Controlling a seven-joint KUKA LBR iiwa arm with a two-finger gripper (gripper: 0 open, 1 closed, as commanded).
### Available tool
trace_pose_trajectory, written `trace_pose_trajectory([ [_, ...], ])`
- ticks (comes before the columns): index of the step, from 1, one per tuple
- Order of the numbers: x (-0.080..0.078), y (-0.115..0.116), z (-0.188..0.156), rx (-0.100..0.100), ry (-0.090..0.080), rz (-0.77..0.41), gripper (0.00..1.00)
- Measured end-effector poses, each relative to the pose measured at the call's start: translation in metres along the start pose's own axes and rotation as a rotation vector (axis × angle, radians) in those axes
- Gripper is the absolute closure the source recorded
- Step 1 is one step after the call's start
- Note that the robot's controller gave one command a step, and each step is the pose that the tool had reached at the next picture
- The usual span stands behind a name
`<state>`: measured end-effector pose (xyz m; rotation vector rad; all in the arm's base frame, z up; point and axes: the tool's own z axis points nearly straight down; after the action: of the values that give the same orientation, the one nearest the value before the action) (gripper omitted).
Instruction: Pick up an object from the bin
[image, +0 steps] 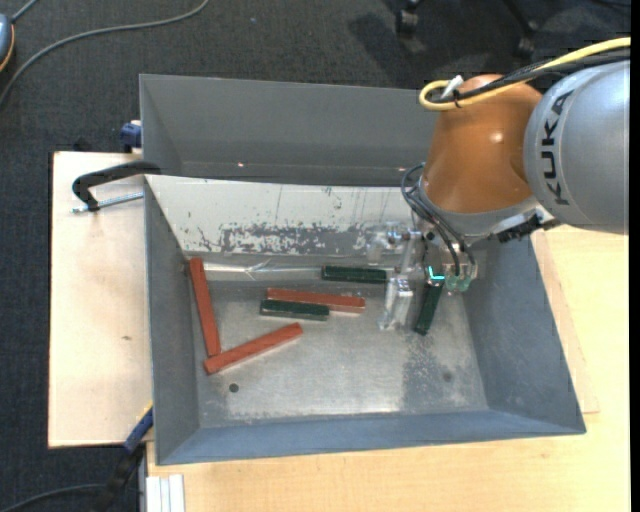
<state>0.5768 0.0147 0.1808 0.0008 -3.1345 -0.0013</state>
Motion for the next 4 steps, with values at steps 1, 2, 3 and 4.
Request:
trace_pose_trajectory([
  [1, -0.018, 0.067, 0.114, -0.001, 0.000, -0.082, 0.00],
  [2, -0.010, 0.109, 0.078, -0.002, -0.016, -0.195, 0.00],
  [3, 0.008, 0.136, 0.076, 0.000, -0.008, -0.362, 0.00],
  [4, 0.021, 0.149, 0.111, 0.001, -0.004, -0.552, 0.00],
])
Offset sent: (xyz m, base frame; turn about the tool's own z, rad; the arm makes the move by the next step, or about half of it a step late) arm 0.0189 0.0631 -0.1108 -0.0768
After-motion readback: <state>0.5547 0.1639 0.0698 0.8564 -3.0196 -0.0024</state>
